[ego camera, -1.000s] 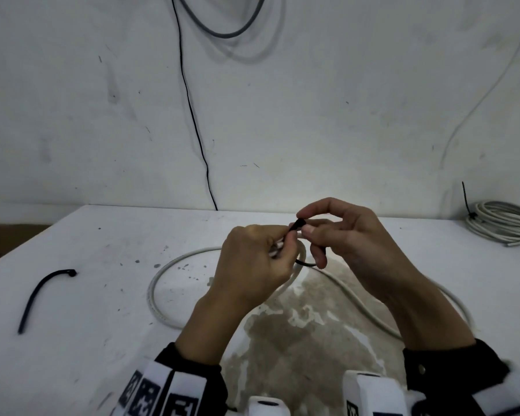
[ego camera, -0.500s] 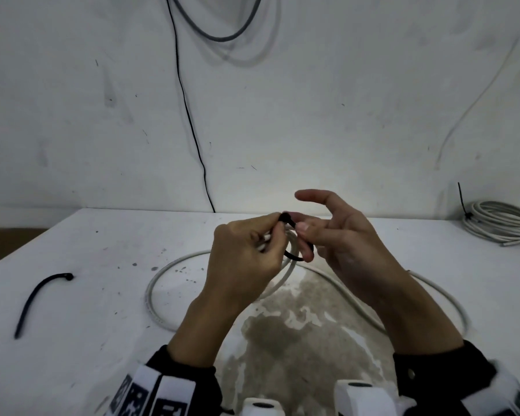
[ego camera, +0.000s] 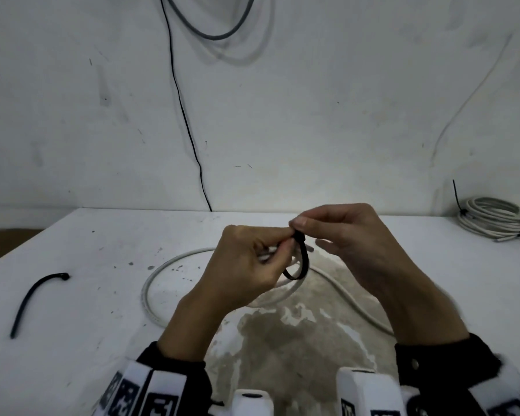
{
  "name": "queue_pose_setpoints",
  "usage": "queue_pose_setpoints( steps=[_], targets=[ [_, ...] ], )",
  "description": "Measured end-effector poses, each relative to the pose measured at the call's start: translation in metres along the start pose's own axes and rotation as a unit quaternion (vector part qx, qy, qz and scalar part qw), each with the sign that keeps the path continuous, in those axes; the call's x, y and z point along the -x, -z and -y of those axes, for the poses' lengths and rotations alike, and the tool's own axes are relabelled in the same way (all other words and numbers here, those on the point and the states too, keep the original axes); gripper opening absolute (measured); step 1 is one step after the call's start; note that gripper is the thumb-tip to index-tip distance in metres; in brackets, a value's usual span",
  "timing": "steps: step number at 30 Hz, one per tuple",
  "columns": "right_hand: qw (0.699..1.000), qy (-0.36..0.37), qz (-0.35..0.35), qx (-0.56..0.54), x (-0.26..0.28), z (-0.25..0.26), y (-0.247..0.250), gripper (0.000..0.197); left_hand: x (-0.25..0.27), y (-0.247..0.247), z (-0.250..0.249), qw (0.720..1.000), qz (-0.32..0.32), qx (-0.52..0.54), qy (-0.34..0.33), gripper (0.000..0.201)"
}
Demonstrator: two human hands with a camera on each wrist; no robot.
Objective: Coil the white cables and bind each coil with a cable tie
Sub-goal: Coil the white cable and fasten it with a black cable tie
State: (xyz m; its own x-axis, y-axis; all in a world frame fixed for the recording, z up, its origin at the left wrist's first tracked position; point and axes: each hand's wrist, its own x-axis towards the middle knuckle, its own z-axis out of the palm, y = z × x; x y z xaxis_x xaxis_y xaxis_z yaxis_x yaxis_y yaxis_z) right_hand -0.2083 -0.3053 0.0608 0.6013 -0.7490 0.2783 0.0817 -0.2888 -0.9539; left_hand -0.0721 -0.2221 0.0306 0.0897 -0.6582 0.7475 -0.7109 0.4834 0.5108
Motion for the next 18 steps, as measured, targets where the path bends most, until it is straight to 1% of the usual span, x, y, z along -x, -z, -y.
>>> queue_pose_setpoints(
  steps=[2, 4, 6, 8, 10, 12, 13, 15, 18],
  targets=[
    [0.997, -0.035, 0.012, -0.067, -0.002, -0.001, 0.002, 0.014, -0.001, 0.0, -0.002, 1.0, 0.019, 0.014, 0.001, 0.018],
    [0.99, -0.053, -0.006, -0.134, -0.005, -0.002, 0.002, 0.019, -0.001, -0.001, -0.005, 0.999, 0.033, 0.021, 0.001, 0.018],
    [0.975, -0.064, -0.054, -0.207, -0.009, -0.003, 0.007, 0.031, 0.0, -0.004, -0.01, 0.998, 0.049, 0.034, -0.001, 0.021],
    [0.958, -0.073, -0.113, -0.253, -0.013, -0.006, 0.013, 0.038, -0.001, -0.007, -0.017, 0.996, 0.064, 0.069, 0.009, 0.022],
    [0.947, -0.078, -0.157, -0.269, -0.015, -0.009, 0.013, 0.031, -0.001, -0.009, -0.018, 0.991, 0.072, 0.106, 0.036, 0.021],
    [0.943, -0.075, -0.173, -0.274, -0.016, -0.01, 0.011, 0.024, -0.001, -0.009, -0.014, 0.987, 0.06, 0.134, 0.061, 0.028],
    [0.946, -0.078, -0.162, -0.271, -0.016, -0.01, 0.01, 0.021, -0.001, -0.008, -0.012, 0.985, 0.048, 0.146, 0.074, 0.029],
    [0.957, -0.108, -0.111, -0.247, -0.016, -0.009, 0.009, 0.015, -0.002, -0.005, -0.01, 0.984, 0.021, 0.154, 0.089, 0.027],
    [0.966, -0.171, 0.015, -0.194, -0.012, -0.007, 0.008, 0.029, -0.004, 0.0, -0.009, 0.988, 0.011, 0.126, 0.089, 0.029]
  ],
)
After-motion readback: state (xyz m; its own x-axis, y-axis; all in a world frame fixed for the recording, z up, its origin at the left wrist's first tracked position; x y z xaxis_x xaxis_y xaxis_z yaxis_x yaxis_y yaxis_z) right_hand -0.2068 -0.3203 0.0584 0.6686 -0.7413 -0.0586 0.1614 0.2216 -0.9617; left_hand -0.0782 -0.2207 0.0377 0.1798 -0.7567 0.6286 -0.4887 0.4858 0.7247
